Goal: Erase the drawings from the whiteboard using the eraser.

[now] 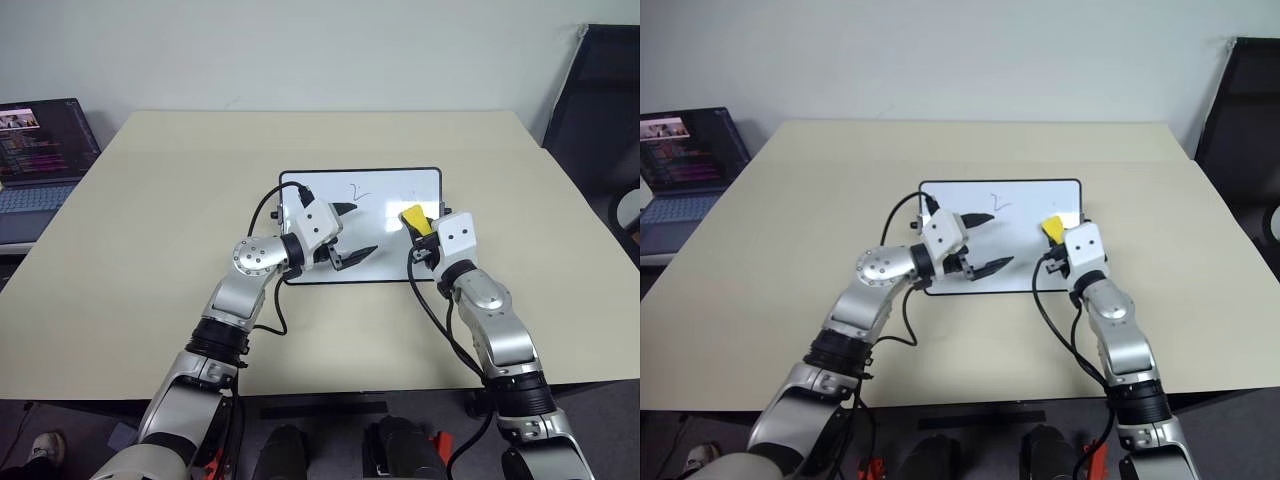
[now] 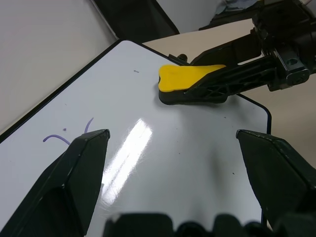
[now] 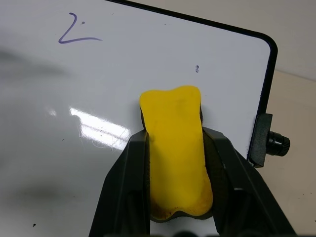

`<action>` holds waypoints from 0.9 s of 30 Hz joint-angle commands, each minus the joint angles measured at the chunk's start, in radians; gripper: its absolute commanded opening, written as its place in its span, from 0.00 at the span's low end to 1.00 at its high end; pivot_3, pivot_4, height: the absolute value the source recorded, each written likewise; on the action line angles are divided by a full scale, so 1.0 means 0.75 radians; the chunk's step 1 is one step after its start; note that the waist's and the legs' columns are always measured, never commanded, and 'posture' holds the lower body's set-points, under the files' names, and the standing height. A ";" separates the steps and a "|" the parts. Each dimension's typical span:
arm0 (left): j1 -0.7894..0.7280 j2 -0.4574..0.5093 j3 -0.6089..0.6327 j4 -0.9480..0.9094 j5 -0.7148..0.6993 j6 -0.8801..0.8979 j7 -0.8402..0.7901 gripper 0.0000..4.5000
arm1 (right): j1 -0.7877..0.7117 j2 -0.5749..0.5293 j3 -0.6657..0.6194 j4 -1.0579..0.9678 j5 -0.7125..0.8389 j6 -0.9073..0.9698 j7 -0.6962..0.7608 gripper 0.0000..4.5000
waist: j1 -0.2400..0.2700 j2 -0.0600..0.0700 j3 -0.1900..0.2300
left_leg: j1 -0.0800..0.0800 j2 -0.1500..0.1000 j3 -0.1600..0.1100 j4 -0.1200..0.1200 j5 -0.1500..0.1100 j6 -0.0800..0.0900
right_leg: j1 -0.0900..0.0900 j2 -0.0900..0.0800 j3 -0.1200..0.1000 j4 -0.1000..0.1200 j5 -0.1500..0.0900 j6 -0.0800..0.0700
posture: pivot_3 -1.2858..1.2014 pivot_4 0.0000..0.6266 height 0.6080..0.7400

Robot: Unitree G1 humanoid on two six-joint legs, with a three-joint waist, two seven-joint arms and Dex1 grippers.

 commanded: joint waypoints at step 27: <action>-0.005 0.002 0.000 -0.071 -0.007 0.000 0.002 1.00 | -0.021 -0.046 -0.026 0.118 -0.003 -0.012 0.021 0.25 | 0.003 0.000 0.000 | 0.000 0.000 0.000 0.000 0.000 0.001 | 0.000 0.000 0.000 0.000 0.001 -0.001 | 0.52 0.24 1.00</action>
